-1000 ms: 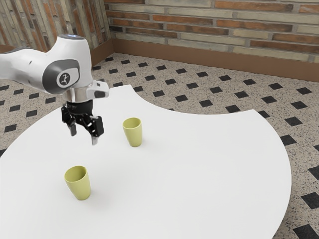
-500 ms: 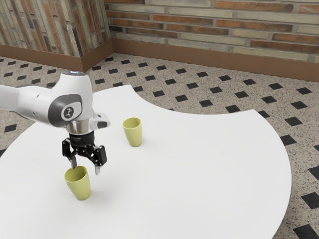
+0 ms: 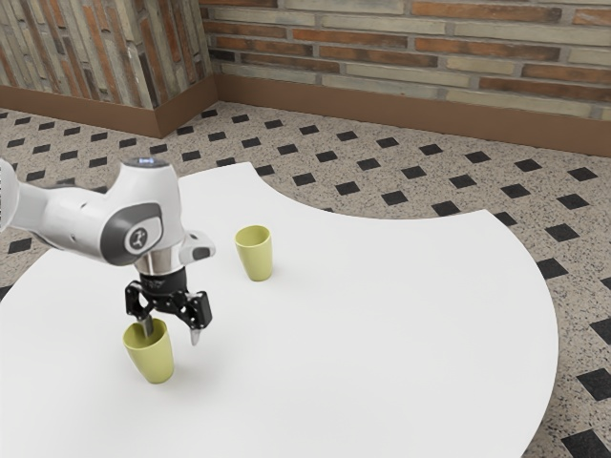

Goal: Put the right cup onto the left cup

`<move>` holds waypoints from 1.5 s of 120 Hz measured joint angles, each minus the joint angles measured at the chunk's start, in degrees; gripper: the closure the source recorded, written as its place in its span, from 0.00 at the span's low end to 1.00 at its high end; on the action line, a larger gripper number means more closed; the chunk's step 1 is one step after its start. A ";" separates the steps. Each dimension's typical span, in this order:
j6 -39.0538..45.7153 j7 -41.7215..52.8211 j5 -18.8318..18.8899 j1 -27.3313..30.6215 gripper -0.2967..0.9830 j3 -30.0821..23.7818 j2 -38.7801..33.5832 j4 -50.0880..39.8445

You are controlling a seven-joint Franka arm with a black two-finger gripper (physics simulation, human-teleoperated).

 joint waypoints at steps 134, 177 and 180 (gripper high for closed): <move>2.03 -6.31 7.67 2.02 0.84 0.91 -0.25 10.71; -3.80 -7.43 5.88 -1.65 0.84 -4.71 9.63 32.39; -4.47 -7.50 5.81 -1.64 0.84 -4.86 10.41 33.73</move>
